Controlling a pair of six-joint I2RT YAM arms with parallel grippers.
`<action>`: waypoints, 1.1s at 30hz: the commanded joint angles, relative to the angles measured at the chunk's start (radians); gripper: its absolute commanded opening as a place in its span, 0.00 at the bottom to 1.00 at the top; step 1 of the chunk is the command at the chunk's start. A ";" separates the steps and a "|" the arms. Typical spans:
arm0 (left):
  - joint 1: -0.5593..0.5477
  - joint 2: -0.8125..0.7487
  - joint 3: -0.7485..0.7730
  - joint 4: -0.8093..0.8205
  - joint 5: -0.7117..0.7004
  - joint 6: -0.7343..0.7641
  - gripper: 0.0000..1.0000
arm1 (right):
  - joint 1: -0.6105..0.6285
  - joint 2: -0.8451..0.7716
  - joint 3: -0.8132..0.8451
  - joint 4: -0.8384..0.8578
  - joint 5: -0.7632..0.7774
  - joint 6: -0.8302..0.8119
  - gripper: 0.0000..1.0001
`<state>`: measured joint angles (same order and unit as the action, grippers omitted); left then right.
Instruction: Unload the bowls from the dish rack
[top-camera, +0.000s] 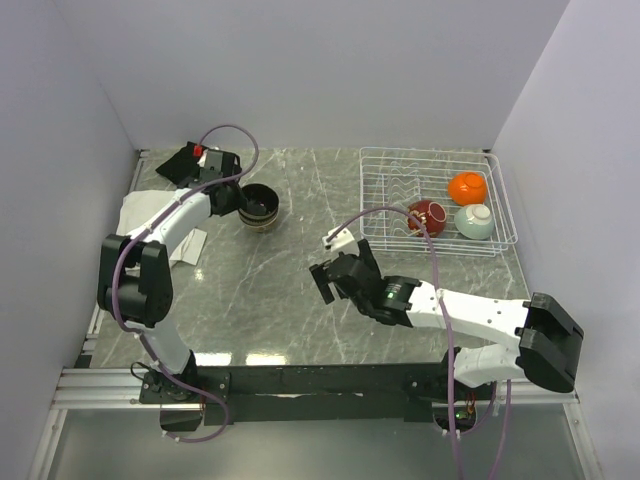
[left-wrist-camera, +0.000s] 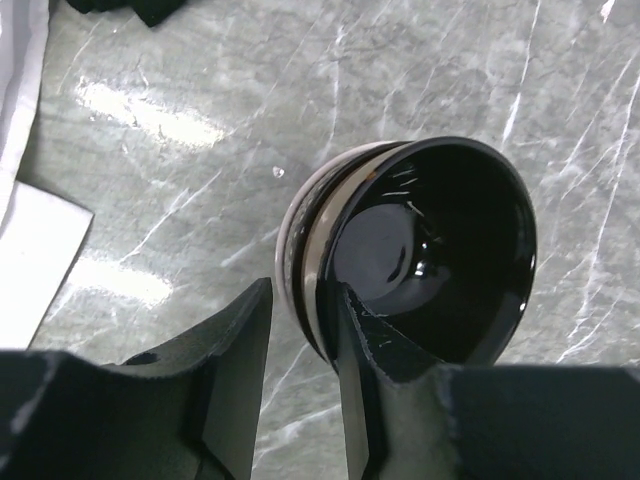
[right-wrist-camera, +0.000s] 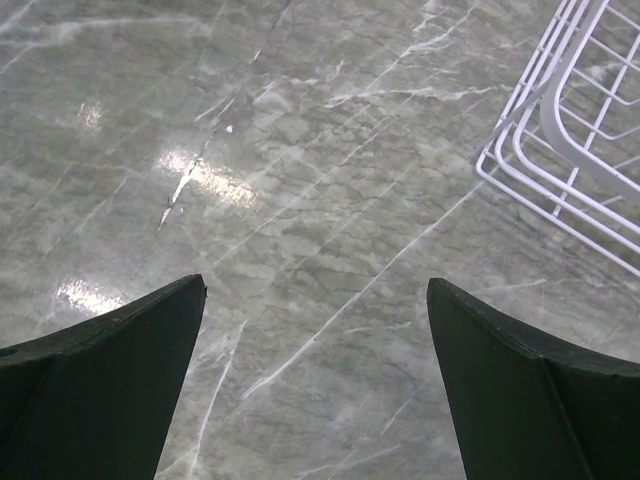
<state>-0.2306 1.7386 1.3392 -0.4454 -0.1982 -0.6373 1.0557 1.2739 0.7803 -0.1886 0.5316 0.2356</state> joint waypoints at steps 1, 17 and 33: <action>-0.001 -0.013 0.017 -0.030 -0.009 0.025 0.37 | -0.016 0.007 0.046 0.015 0.001 -0.016 1.00; 0.022 -0.030 -0.015 -0.019 0.077 0.014 0.15 | -0.071 -0.034 0.103 -0.018 -0.022 -0.051 1.00; 0.023 -0.321 -0.106 -0.072 0.065 0.088 0.91 | -0.417 -0.056 0.246 -0.179 0.039 -0.163 1.00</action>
<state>-0.2089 1.5318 1.2751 -0.5114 -0.1257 -0.5903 0.7303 1.2083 0.9558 -0.3035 0.5064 0.1120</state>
